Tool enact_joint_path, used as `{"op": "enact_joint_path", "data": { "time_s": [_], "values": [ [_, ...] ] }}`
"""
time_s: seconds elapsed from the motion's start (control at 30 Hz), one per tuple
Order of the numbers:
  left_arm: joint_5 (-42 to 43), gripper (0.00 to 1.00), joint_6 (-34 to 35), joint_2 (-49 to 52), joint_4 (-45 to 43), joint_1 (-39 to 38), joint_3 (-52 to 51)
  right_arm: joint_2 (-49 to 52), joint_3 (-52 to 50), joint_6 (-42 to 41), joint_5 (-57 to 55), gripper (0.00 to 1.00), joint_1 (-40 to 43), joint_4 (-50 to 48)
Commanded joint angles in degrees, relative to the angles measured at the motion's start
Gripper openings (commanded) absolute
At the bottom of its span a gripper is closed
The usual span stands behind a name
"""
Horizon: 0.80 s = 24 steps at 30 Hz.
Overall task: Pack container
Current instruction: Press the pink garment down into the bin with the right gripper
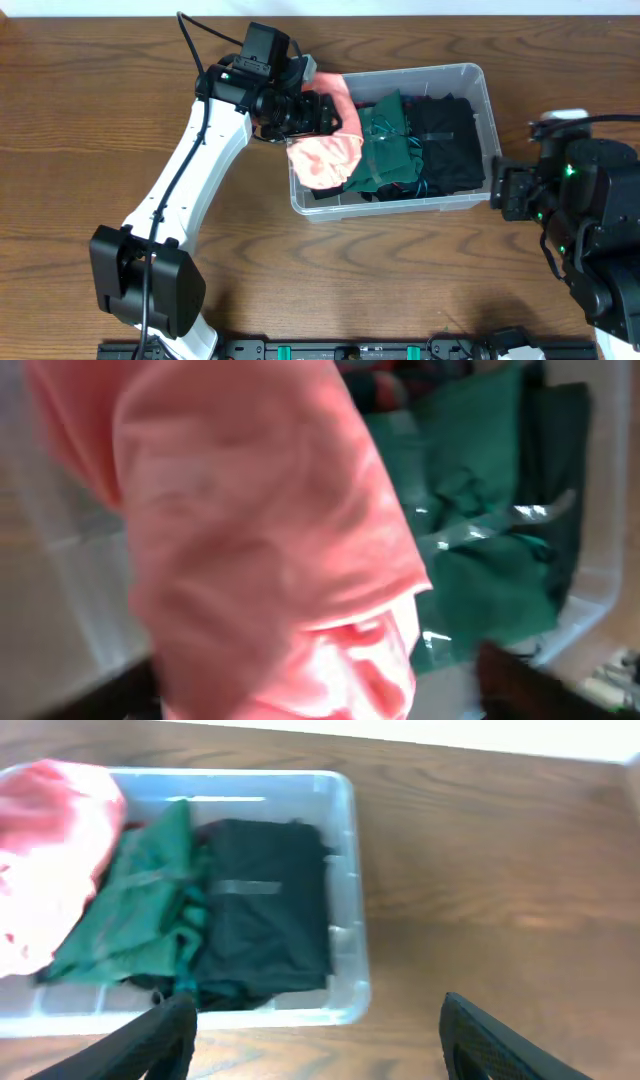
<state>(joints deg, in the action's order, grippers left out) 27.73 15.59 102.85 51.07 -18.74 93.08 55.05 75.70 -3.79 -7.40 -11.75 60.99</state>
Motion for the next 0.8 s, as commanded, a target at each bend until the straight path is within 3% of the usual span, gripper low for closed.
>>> {"op": "enact_joint_path", "data": {
  "time_s": [0.0,0.13,0.2,0.3,0.43,0.77],
  "values": [
    [-7.93,0.98,0.33,-3.54,0.66,1.05,-0.15,2.64,0.04,6.03,9.7,0.73,-1.05,-1.53],
    [-19.08,0.98,-1.84,-10.64,0.57,2.91,-0.15,7.43,0.04,6.05,10.6,0.64,-4.15,-8.5],
    [-24.11,0.98,-1.77,-14.64,0.61,4.52,-0.15,10.08,0.04,6.05,12.74,0.53,-6.23,-13.94],
    [-25.24,0.98,-1.46,-19.82,1.49,8.24,-0.15,15.56,0.04,6.23,15.45,0.36,-10.43,-23.45],
    [-25.31,0.98,0.61,-24.09,5.07,14.91,-0.15,24.96,0.04,5.99,16.35,0.25,-16.06,-30.91],
    [-25.4,0.98,0.83,-23.87,12.28,24.83,-0.17,48.09,0.04,4.94,21.09,0.26,-22.43,-35.26]
  ]
}}
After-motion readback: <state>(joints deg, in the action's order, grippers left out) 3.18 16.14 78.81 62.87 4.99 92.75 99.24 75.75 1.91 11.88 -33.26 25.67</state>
